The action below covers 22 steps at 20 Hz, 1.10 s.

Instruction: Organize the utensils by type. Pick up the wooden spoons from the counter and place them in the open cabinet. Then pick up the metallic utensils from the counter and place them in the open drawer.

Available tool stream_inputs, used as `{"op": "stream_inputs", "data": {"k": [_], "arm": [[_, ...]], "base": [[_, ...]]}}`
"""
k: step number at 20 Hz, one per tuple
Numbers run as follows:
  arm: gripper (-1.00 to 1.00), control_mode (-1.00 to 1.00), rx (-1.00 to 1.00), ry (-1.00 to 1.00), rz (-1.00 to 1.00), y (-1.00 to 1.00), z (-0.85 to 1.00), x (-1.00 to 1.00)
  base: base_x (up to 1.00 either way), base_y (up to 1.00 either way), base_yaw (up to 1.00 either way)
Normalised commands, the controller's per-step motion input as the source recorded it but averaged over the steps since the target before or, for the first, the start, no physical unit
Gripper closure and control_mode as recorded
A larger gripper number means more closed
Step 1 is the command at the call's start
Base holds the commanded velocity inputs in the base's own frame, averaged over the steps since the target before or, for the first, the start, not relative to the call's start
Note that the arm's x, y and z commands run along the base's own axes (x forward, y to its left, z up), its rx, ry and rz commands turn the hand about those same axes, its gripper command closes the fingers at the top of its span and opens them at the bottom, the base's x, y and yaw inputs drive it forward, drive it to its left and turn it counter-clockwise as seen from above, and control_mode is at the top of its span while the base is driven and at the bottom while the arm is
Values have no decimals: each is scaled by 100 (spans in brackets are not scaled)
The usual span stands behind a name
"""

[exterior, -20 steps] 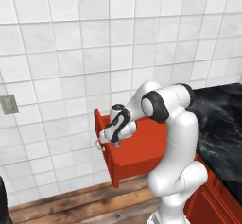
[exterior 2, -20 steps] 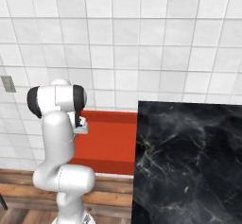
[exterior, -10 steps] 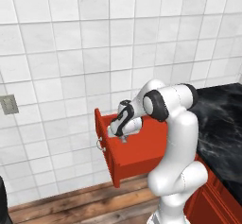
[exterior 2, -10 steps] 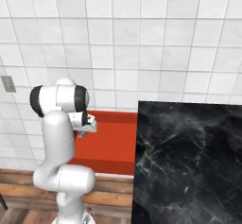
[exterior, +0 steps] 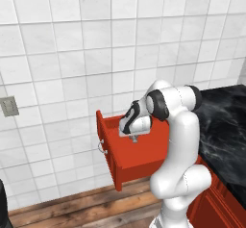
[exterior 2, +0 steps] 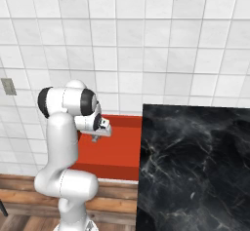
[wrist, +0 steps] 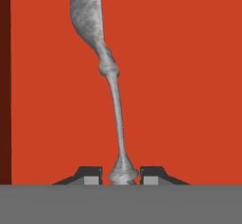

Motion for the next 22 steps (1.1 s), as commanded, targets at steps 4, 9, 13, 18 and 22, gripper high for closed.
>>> {"op": "stream_inputs", "data": {"k": [4, 9, 13, 18, 22], "arm": [[100, -100, 0, 0, 0, -25, -32, 11], [100, -100, 0, 0, 0, -16, -34, 22], [100, -100, 0, 0, 0, -14, -22, 28], [100, -100, 0, 0, 0, -2, -25, 16], [-100, -100, 0, 0, 0, 0, 3, 7]], "base": [[0, 0, 0], [0, 0, 0], [0, 0, 0], [0, 0, 0], [0, 0, 0]]}}
